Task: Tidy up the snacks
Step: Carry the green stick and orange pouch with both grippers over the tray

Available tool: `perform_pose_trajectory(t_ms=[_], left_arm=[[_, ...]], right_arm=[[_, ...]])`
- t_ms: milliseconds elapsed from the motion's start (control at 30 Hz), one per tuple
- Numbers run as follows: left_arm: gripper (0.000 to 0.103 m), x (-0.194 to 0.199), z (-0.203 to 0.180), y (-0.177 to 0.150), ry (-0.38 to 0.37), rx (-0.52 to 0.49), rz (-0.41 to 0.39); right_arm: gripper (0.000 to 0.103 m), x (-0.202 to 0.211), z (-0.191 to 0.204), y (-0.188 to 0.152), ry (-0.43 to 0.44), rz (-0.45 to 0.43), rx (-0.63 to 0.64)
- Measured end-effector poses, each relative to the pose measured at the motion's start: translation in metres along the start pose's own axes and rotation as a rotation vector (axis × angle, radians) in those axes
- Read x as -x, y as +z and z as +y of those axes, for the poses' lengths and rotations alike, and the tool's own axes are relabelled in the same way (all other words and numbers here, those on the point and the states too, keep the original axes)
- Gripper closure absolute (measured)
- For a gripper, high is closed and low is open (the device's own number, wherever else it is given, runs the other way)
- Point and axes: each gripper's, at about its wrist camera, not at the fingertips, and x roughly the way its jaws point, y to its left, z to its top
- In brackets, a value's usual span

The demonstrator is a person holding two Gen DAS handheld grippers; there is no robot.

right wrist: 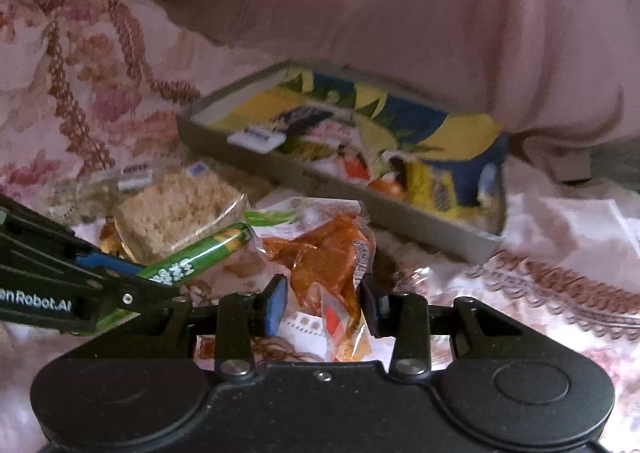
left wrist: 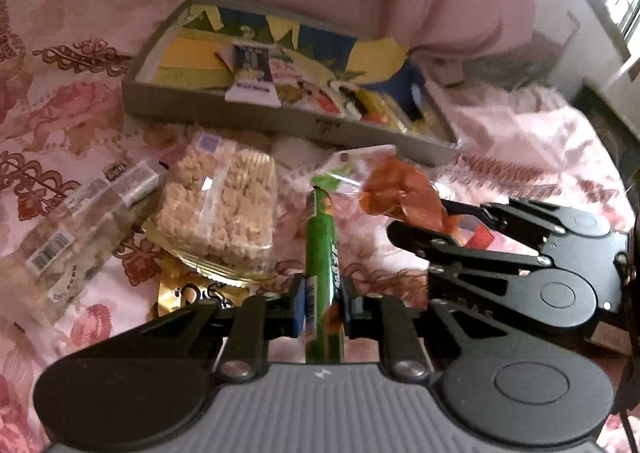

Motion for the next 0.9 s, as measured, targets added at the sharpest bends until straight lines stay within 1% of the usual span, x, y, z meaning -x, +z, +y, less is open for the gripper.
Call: perform_pose_trajectory(t_ms=[100, 267, 333, 400, 533, 633, 733, 900], left_arm=[[0.084, 0.009, 0.001, 0.001, -0.015, 0.007, -0.031], [0.084, 0.022, 0.0, 0.009, -0.041, 0.014, -0.109], [0.084, 0.027, -0.002, 0.017, -0.051, 0.022, -0.14], [0.084, 0.03, -0.005, 0.029, -0.045, 0.023, -0.163], [0.084, 0.031, -0.014, 0.058, -0.022, -0.035, -0.227], [0.084, 0.017, -0.016, 0.086, -0.022, -0.039, -0.281], [0.084, -0.007, -0.014, 0.11, -0.039, -0.028, -0.318], [0.084, -0.053, -0.003, 0.136, -0.043, 0.031, -0.336]], right_arm=[[0.062, 0.013, -0.005, 0.006, -0.027, -0.045, -0.021], [0.062, 0.026, -0.01, 0.014, -0.057, -0.132, -0.038], [0.062, 0.026, -0.011, 0.016, -0.069, -0.169, -0.039], [0.062, 0.023, -0.013, 0.02, -0.075, -0.205, -0.048], [0.062, 0.012, -0.021, 0.033, -0.092, -0.265, -0.069], [0.062, -0.002, -0.034, 0.041, -0.113, -0.285, -0.078], [0.062, -0.019, -0.049, 0.047, -0.124, -0.281, -0.093], [0.062, -0.051, -0.066, 0.051, -0.139, -0.254, -0.143]])
